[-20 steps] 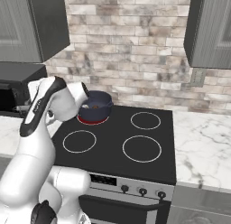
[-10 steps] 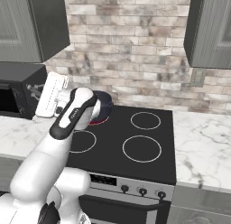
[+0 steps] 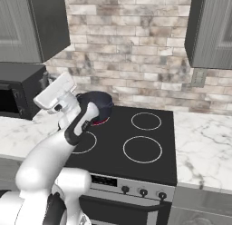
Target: Put the mushroom and garlic in the pot. Retrieve the spatula and lightly stir the vegetables in the pot.
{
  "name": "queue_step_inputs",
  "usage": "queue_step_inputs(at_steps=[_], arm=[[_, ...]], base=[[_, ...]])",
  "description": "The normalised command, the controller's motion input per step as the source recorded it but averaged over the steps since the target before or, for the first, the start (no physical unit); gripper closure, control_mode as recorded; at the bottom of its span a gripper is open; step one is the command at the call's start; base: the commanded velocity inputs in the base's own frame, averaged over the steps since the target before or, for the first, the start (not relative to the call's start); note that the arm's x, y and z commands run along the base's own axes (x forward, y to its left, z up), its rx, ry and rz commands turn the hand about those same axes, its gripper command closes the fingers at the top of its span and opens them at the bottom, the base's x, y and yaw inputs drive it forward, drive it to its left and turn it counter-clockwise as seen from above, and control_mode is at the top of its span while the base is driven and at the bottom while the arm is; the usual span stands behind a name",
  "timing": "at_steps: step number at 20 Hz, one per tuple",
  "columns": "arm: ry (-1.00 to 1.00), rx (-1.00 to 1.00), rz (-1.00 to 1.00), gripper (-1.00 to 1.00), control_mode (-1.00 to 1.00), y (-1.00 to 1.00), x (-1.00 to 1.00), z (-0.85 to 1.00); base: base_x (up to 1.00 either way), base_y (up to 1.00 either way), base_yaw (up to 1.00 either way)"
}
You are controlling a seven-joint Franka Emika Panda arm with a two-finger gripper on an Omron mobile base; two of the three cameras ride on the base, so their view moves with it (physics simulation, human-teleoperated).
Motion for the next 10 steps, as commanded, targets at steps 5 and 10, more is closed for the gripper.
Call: queue_step_inputs(at_steps=[5, 10], arm=[[0.1, -0.01, 0.04, 1.0, -1.0, -0.44, 0.55, 0.1], [0.14, -0.39, 0.0, 1.0, -1.0, -0.38, 0.28, 0.1]], base=[[0.0, 0.0, 0.0], [0.0, 0.0, 0.0]])
